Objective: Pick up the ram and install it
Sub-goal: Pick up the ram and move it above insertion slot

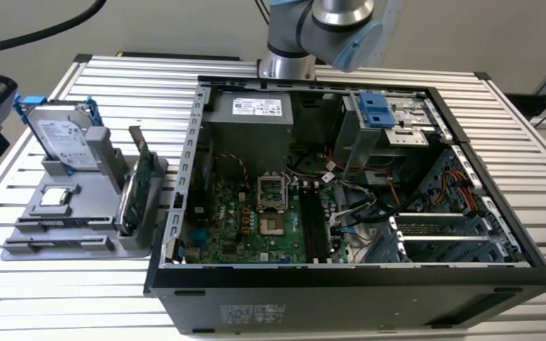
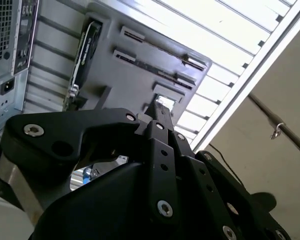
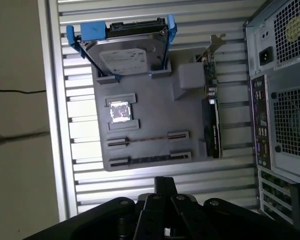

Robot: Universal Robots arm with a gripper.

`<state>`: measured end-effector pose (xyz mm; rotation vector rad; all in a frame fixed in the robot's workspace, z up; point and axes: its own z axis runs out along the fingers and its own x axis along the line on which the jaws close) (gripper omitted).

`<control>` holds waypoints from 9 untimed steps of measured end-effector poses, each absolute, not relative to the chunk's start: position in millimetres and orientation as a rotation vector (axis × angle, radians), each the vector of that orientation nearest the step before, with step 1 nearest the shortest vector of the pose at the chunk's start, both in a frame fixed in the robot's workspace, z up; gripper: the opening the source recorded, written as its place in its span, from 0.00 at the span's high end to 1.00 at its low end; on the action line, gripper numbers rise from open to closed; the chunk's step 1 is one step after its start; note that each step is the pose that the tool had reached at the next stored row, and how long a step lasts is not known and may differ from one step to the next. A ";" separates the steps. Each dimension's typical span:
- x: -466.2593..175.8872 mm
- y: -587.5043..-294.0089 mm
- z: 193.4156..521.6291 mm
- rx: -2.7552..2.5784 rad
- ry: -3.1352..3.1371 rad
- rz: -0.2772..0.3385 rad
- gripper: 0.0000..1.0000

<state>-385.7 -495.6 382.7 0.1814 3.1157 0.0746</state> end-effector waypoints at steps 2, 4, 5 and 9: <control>-385.6 -495.8 382.7 0.201 3.114 0.075 1.00; -385.7 -496.0 382.6 0.221 3.112 0.074 1.00; -385.6 -496.1 382.7 0.230 3.112 0.074 1.00; -385.6 -496.6 382.6 0.271 3.108 0.074 1.00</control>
